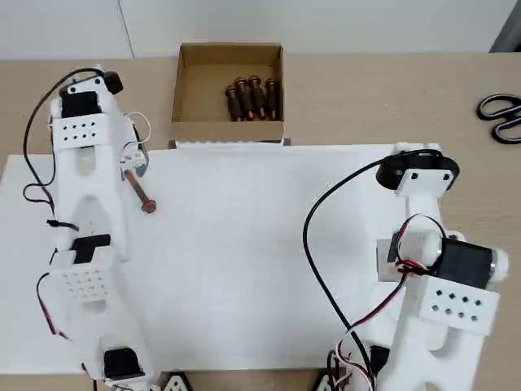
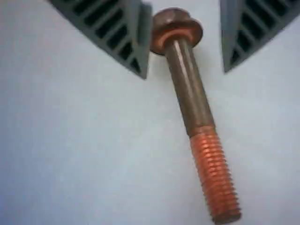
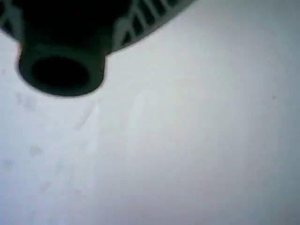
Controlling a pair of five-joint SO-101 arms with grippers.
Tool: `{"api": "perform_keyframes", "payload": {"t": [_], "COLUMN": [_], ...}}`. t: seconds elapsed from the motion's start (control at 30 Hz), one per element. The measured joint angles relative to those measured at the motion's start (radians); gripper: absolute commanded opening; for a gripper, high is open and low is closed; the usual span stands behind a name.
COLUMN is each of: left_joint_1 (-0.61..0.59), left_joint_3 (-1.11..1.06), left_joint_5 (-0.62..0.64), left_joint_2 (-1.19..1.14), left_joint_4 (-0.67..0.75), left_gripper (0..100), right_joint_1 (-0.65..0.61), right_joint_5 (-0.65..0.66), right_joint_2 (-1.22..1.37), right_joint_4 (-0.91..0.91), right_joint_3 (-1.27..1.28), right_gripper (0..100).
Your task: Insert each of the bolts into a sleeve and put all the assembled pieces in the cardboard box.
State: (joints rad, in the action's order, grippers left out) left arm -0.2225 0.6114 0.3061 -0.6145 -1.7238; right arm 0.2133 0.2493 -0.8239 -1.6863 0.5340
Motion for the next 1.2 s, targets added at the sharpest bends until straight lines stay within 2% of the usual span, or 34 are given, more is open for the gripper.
{"api": "perform_keyframes", "payload": {"t": [0.27, 0.9, 1.07, 1.2], "left_joint_1": [0.000, 0.000, 0.005, 0.017], "left_joint_3": [0.000, 0.026, 0.026, 0.032], "left_joint_5": [0.000, 0.000, 0.000, 0.002], "left_joint_2": [-0.106, -0.192, -0.195, -0.198], "left_joint_4": [0.000, 0.002, 0.008, 0.015], "left_gripper": [11, 13, 0, 0], "right_joint_1": [0.000, 0.000, 0.000, 0.000], "right_joint_5": [0.000, 0.000, 0.000, 0.000], "right_joint_2": [0.000, 0.000, 0.000, 0.000], "right_joint_4": [0.000, 0.000, 0.000, 0.000], "right_joint_3": [0.000, 0.000, 0.000, 0.000], "right_gripper": [0.4, 0.5, 0.5, 0.5]}}
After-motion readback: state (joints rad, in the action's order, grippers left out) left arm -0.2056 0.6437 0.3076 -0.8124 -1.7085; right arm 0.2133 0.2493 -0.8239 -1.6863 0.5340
